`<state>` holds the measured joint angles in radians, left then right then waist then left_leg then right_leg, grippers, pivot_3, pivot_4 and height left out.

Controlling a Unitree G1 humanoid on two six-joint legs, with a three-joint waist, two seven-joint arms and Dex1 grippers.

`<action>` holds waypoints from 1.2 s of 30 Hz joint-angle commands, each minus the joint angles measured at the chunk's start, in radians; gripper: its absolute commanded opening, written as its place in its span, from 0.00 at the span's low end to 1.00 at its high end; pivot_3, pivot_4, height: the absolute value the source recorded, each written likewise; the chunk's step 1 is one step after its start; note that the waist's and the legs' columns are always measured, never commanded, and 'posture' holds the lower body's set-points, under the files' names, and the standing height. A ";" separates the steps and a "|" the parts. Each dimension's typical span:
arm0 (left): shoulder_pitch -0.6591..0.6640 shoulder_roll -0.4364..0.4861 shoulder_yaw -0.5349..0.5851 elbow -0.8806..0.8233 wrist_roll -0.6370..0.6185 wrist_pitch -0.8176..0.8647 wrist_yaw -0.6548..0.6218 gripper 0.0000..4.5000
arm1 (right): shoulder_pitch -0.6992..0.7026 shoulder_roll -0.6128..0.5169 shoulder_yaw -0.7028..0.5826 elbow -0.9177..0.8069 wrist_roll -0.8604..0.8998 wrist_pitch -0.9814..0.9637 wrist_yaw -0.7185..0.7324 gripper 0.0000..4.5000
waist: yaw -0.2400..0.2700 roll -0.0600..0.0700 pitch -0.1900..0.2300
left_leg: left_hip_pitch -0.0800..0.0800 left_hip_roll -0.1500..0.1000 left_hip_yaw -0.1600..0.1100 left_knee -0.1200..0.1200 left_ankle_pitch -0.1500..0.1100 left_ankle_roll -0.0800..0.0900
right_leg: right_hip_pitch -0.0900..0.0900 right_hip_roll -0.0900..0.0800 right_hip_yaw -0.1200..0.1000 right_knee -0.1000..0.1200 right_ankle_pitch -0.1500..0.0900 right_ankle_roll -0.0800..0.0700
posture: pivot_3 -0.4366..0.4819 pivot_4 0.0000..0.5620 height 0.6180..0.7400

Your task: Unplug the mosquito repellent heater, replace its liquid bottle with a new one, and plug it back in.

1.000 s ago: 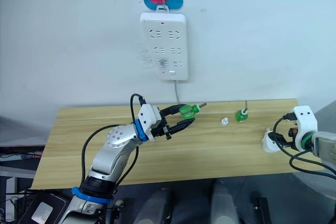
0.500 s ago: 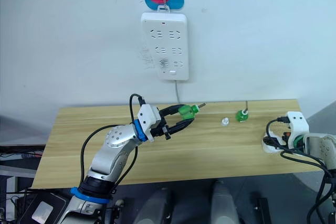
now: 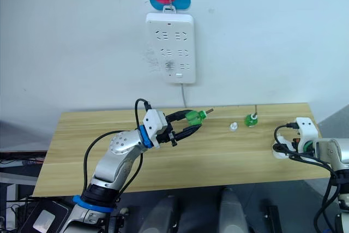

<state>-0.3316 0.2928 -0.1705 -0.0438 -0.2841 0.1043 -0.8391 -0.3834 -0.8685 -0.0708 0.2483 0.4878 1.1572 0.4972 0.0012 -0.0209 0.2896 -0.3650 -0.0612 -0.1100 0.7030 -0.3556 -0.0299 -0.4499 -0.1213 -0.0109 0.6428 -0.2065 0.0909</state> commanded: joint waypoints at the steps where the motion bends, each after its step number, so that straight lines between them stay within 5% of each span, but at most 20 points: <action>1: 0.002 0.004 -0.007 -0.054 -0.003 -0.001 -0.001 0.50 | -0.020 -0.009 0.013 0.027 -0.035 -0.026 0.044 0.99 | 0.000 0.000 0.000 | 0.000 0.000 0.000 0.000 0.000 0.000 | 0.000 0.000 0.000 0.000 0.000 0.000 | 0.54 0.54 1.00; 8: 0.002 0.010 -0.009 -0.055 -0.003 0.001 -0.001 0.50 | -0.038 -0.006 0.027 0.067 -0.072 -0.035 0.091 0.99 | 0.001 0.000 0.000 | 0.000 0.000 0.000 0.000 0.000 0.000 | 0.000 0.000 0.000 0.000 0.000 0.000 | 0.54 0.54 1.00; 14: 0.006 0.013 -0.014 -0.058 -0.004 0.003 -0.006 0.50 | -0.031 -0.002 0.020 0.063 -0.084 -0.019 0.112 0.67 | 0.000 -0.002 0.000 | 0.000 0.000 0.000 0.000 0.000 0.000 | 0.000 0.000 0.000 0.000 0.000 0.000 | 0.54 0.54 1.00; 21: 0.005 0.023 -0.016 -0.061 -0.015 0.010 -0.017 0.50 | 0.008 -0.049 0.004 0.024 -0.082 -0.046 0.194 0.66 | 0.001 -0.002 0.000 | 0.000 0.000 0.000 0.000 0.000 0.000 | 0.000 0.000 0.000 -0.001 0.000 0.000 | 0.55 0.54 1.00; 25: 0.022 0.061 -0.019 -0.126 -0.121 0.119 -0.105 0.50 | 0.101 -0.197 -0.086 -0.144 0.173 0.119 0.520 0.66 | 0.006 0.002 0.002 | -0.001 0.000 0.000 -0.001 0.000 0.000 | -0.001 0.000 0.000 -0.001 0.000 0.000 | 0.55 0.54 1.00; 28: 0.017 0.096 -0.021 -0.170 -0.211 0.235 -0.163 0.50 | 0.099 -0.228 -0.191 -0.233 0.362 0.266 0.630 0.66 | 0.003 0.002 0.003 | 0.000 0.001 0.000 -0.001 0.000 0.000 | 0.000 0.000 0.000 -0.001 0.000 0.000 | 0.55 0.54 1.00; 36: -0.104 0.142 0.003 -0.214 -0.431 0.543 -0.235 0.50 | -0.070 -0.057 -0.330 -0.235 0.761 0.457 0.367 0.66 | 0.012 0.001 0.003 | 0.000 0.001 -0.002 -0.001 0.000 0.000 | 0.001 0.001 -0.001 -0.001 0.000 0.000 | 0.55 0.54 1.00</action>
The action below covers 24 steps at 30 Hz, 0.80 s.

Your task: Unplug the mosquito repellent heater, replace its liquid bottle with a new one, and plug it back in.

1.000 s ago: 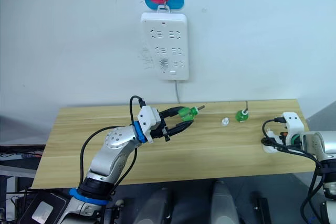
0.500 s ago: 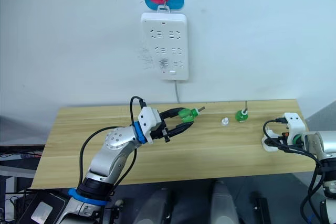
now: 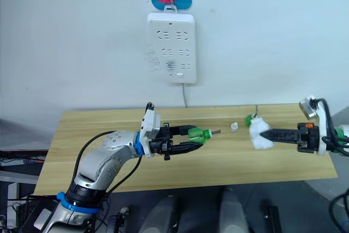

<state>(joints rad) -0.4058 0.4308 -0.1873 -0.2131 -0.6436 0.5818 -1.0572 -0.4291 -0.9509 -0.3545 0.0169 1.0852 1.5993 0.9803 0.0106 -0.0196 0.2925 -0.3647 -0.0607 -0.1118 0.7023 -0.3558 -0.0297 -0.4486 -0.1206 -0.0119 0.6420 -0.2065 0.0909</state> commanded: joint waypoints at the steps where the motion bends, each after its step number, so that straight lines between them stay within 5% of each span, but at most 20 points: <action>1: -0.038 0.005 0.022 -0.046 -0.080 0.079 -0.016 0.50 | -0.028 0.035 -0.049 -0.003 0.208 0.015 -0.161 0.66 | 0.005 0.000 0.000 | -0.001 0.000 0.000 0.000 0.000 0.000 | 0.000 0.000 0.000 -0.001 0.000 0.000 | 0.53 0.53 1.00; 6: -0.062 0.005 0.033 -0.057 -0.109 0.121 -0.014 0.50 | -0.049 0.070 -0.053 0.027 0.456 0.011 -0.390 0.66 | 0.010 0.000 0.000 | -0.002 -0.001 0.000 0.000 -0.001 0.001 | -0.001 -0.002 -0.001 -0.002 0.000 0.000 | 0.53 0.52 1.00; 14: -0.064 -0.017 0.031 -0.046 -0.096 0.107 0.003 0.50 | 0.042 -0.042 0.076 -0.018 0.867 -0.177 -0.648 0.66 | 0.011 0.000 0.000 | -0.001 0.000 0.001 0.000 -0.001 0.001 | -0.001 -0.002 -0.001 -0.001 0.000 0.000 | 0.53 0.52 1.00; 24: -0.084 -0.066 0.020 -0.046 -0.100 0.116 0.028 0.50 | 0.044 -0.064 0.132 -0.046 0.887 -0.251 -0.640 0.66 | 0.012 0.000 0.000 | -0.001 0.000 0.002 0.000 -0.001 0.001 | -0.001 -0.001 -0.001 -0.001 0.000 0.000 | 0.53 0.53 1.00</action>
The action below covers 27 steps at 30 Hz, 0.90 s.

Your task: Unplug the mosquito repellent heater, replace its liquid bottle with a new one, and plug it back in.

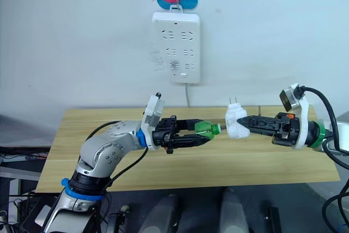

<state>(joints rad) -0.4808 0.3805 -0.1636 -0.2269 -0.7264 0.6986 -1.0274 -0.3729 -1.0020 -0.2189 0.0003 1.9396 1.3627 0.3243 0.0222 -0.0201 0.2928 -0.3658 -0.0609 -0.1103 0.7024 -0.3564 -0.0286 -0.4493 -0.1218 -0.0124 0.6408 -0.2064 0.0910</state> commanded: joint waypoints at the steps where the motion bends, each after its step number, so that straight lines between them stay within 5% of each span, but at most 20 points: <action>1: -0.010 -0.018 -0.004 -0.031 -0.017 -0.001 -0.002 0.50 | -0.014 -0.016 0.000 -0.032 0.033 -0.014 0.023 0.66 | 0.000 0.000 0.000 | 0.000 0.000 0.000 0.000 0.000 0.000 | 0.000 0.000 0.000 0.000 0.000 0.000 | 0.53 0.53 1.00; 27: -0.012 -0.022 -0.024 -0.034 -0.009 0.010 -0.036 0.50 | -0.037 -0.046 0.047 -0.025 0.033 -0.016 0.084 0.66 | 0.000 0.000 0.000 | 0.000 0.000 0.000 0.000 0.000 0.000 | 0.000 0.000 0.000 -0.001 0.000 0.000 | 0.51 0.55 1.00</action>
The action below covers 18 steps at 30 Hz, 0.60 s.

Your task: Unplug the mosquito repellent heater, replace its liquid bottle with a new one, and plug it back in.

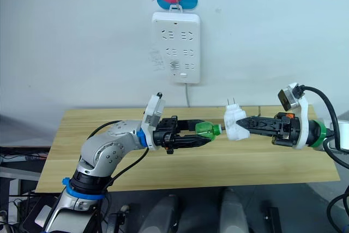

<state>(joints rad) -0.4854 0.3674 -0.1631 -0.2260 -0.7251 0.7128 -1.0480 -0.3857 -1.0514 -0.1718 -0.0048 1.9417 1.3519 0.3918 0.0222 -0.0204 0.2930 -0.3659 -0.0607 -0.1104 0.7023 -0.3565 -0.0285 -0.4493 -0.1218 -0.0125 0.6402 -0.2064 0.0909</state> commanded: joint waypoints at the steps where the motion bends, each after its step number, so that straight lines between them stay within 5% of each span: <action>1: -0.006 -0.008 -0.025 -0.037 -0.011 -0.003 -0.017 0.50 | -0.026 0.005 0.001 -0.017 0.031 -0.005 0.016 0.66 | 0.000 0.000 0.000 | 0.000 0.000 0.000 0.000 0.000 0.000 | 0.000 0.000 0.000 0.000 0.000 0.000 | 0.51 0.55 1.00; 18: -0.009 0.017 -0.025 -0.022 -0.002 -0.007 -0.041 0.50 | -0.037 -0.009 0.002 -0.007 0.031 0.012 0.048 0.66 | 0.000 0.000 0.000 | 0.000 0.000 0.000 0.000 0.000 0.000 | 0.000 0.000 0.000 -0.001 0.000 0.000 | 0.50 0.56 1.00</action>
<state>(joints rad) -0.4860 0.3888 -0.1669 -0.2251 -0.7228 0.7116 -1.0717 -0.4125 -1.0509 -0.1547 0.0066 1.9411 1.3653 0.4130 0.0218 -0.0207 0.2933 -0.3661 -0.0606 -0.1106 0.7023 -0.3565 -0.0284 -0.4493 -0.1217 -0.0126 0.6395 -0.2065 0.0910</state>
